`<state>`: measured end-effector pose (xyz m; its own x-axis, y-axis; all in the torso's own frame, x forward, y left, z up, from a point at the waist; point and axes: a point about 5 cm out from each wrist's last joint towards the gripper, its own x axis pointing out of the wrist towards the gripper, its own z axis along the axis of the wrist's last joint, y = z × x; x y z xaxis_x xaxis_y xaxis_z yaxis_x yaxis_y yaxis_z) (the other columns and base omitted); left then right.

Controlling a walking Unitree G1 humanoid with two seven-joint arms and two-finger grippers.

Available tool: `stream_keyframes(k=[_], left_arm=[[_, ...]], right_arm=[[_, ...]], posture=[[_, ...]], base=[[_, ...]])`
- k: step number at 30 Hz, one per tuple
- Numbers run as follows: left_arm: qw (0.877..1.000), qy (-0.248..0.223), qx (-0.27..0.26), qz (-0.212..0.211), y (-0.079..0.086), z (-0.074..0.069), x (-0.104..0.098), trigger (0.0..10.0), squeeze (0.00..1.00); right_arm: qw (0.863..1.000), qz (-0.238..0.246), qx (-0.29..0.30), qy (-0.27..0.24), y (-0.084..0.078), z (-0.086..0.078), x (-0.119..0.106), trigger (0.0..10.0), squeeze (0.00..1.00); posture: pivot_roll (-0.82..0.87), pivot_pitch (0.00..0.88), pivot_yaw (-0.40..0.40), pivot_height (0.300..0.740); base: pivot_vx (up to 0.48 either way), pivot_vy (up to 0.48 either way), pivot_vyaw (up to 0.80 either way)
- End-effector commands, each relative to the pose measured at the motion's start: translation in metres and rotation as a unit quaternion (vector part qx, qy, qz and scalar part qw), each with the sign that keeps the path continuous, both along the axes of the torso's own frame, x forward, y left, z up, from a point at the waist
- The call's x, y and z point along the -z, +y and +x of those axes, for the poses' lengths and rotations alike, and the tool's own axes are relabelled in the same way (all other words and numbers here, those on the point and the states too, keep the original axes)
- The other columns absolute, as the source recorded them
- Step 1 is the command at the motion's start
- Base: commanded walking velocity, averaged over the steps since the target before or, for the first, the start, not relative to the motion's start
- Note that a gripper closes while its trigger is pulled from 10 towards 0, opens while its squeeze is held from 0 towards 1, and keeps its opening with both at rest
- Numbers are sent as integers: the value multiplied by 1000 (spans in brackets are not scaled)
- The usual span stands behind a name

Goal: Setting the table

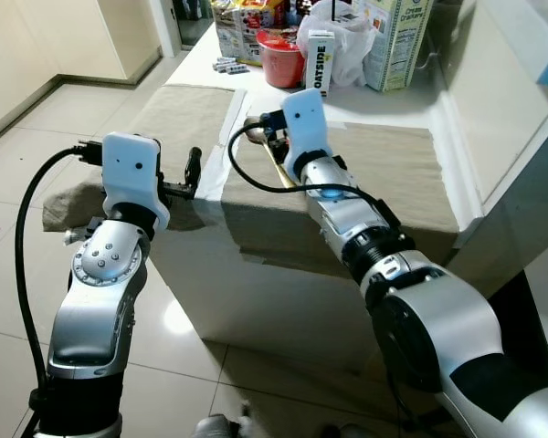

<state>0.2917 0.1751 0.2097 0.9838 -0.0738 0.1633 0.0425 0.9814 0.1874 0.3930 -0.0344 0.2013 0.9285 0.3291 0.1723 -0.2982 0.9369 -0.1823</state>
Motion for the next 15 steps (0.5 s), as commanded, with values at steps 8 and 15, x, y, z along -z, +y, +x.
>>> stream_keyframes(k=[8, 15], left_arm=[[1000, 3, -21, -21, 7, -15, 14, 10000, 0], [999, 22, -12, -32, 8, -27, 28, 10000, 0]], right_arm=[[995, 3, 10, -103, -40, -32, -6, 10000, 1000], [993, -32, 49, -105, -87, -72, 20, 10000, 1000]], posture=[[25, 0, 0, 740], [0, 0, -10, 740]], base=[[0, 0, 0], [0, 0, 0]])
